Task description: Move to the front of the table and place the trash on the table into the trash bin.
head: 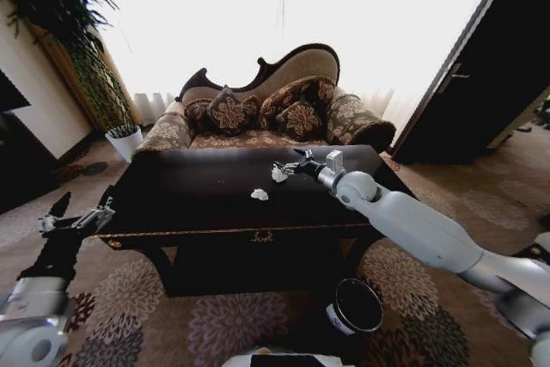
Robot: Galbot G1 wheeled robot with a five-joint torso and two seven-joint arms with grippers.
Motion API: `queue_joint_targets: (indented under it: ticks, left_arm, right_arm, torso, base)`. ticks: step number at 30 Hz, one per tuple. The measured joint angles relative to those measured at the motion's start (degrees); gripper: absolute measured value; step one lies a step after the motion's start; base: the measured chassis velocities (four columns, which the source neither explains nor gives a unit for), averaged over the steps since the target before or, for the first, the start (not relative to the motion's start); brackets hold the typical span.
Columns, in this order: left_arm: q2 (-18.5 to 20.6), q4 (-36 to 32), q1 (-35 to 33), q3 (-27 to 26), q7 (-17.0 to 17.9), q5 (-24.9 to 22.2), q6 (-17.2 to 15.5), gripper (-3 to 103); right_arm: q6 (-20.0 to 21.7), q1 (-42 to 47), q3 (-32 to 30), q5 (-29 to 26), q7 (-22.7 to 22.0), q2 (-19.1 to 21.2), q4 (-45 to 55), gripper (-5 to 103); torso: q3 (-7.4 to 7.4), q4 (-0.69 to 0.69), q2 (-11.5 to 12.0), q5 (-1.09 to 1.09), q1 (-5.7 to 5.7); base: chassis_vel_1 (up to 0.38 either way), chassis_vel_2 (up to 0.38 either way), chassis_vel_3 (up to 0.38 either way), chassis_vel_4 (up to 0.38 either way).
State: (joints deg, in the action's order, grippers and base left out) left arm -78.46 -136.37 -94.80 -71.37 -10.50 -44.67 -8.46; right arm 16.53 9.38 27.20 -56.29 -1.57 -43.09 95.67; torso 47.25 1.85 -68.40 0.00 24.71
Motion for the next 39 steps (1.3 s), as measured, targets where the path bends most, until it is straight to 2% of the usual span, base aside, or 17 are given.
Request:
queue_joint_targets:
  ticks: [5, 7, 11, 32, 35, 36, 38, 39]
  left_arm:
    - [-0.18, 0.39, 0.31, 0.40, -0.05, 0.35, 0.03, 100]
    - [-0.19, 0.63, 0.44, 0.50, -0.10, 0.43, 0.05, 100]
    - [-0.08, 0.84, 0.52, 0.49, -0.11, 0.43, 0.07, 100]
    - [-0.40, 1.05, 0.67, 0.70, -0.25, 0.78, 0.19, 100]
    - [-0.45, 1.07, 0.70, 0.75, -0.27, 0.79, 0.20, 100]
    - [-0.47, 1.13, 0.71, 0.78, -0.28, 0.80, 0.20, 100]
    - [-0.48, 1.16, 0.72, 0.79, -0.28, 0.81, 0.20, 100]
    - [-0.48, 1.18, 0.73, 0.79, -0.29, 0.82, 0.20, 100]
  right_arm:
    - [3.80, -1.38, 1.14, -0.94, -0.41, -0.99, -0.91, 100]
    - [6.74, -1.54, 1.26, -1.02, -0.45, -1.51, -1.45, 100]
    - [8.14, -1.51, 1.22, -1.00, 0.09, -1.71, -2.23, 100]
    - [8.64, -1.35, 2.50, 1.38, 2.47, -2.57, -6.11, 100]
    - [8.46, -1.27, 2.56, 1.66, 2.82, -2.58, -6.13, 103]
    - [8.22, -1.15, 2.61, 1.88, 3.16, -2.58, -6.16, 94]
    - [8.05, -1.11, 2.64, 2.04, 3.43, -2.58, -6.21, 94]
    - [7.94, -1.08, 2.65, 2.12, 3.61, -2.58, -6.24, 89]
  torso:
    - [0.00, 0.00, 0.00, -0.01, 0.00]
    - [0.00, 0.00, 0.00, 0.00, 0.00]
    - [0.00, 0.00, 0.00, 0.00, 0.00]
    - [0.00, 0.00, -0.01, 0.00, 0.00]
    - [0.00, 0.00, -0.01, 0.00, 0.00]
    - [0.00, 0.00, -0.01, 0.00, 0.00]
    - [0.00, 0.00, -0.01, 0.01, 0.00]
    - [0.00, 0.00, -0.01, 0.00, 0.00]
  base:
    - [0.000, 0.000, 0.000, 0.000]
    - [0.000, 0.000, 0.000, 0.000]
    - [0.000, 0.000, 0.000, 0.000]
    - [0.000, 0.000, 0.000, 0.000]
    - [0.000, 0.000, 0.000, 0.000]
    - [0.000, 0.000, 0.000, 0.000]
    - [0.000, 0.000, 0.000, 0.000]
    - [0.000, 0.000, 0.000, 0.000]
